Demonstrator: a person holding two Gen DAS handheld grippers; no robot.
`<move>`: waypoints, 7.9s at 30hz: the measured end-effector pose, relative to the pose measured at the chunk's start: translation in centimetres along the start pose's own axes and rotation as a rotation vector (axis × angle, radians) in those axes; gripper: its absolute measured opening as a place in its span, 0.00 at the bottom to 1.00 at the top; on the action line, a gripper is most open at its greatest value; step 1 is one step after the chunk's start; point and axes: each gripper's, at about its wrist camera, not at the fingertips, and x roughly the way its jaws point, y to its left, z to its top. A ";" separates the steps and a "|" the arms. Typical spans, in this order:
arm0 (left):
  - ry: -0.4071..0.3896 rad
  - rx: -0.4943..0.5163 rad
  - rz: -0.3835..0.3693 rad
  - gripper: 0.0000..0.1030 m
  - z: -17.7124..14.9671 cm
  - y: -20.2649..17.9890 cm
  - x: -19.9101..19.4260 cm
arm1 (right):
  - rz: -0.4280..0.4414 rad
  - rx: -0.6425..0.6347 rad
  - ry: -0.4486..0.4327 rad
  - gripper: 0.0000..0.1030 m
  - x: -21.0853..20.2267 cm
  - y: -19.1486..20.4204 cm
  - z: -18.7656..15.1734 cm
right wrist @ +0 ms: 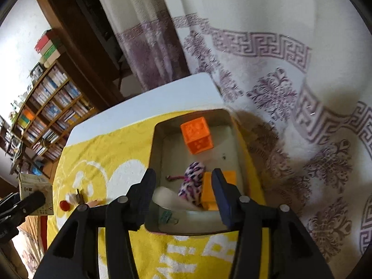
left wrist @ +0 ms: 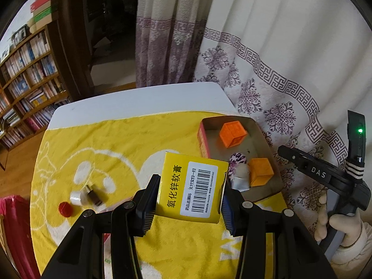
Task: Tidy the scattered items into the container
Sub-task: 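Place the yellow box and white tube into the pink box, opening both grippers, then move both grippers back toward the remaining items on the towel, then grasp the peach snack sachet with the right gripper, then grasp the red ball with the left gripper while the right holds the sachet, then carry the sachet into the pink box and open the right gripper while the left carries the ball, then lower the red ball into the pink box and open the left gripper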
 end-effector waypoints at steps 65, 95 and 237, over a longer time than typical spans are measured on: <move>-0.016 -0.251 0.146 0.74 -2.6 14.7 -3.1 | 0.179 -0.172 0.115 0.63 1.1 13.4 -7.4; 0.067 -0.389 0.163 0.74 -9.8 30.7 -4.3 | 0.166 -0.166 0.278 0.63 8.8 26.9 -12.7; 0.079 -0.086 0.079 0.36 -1.2 2.3 3.6 | 0.180 -0.228 0.042 0.38 3.1 1.5 -1.9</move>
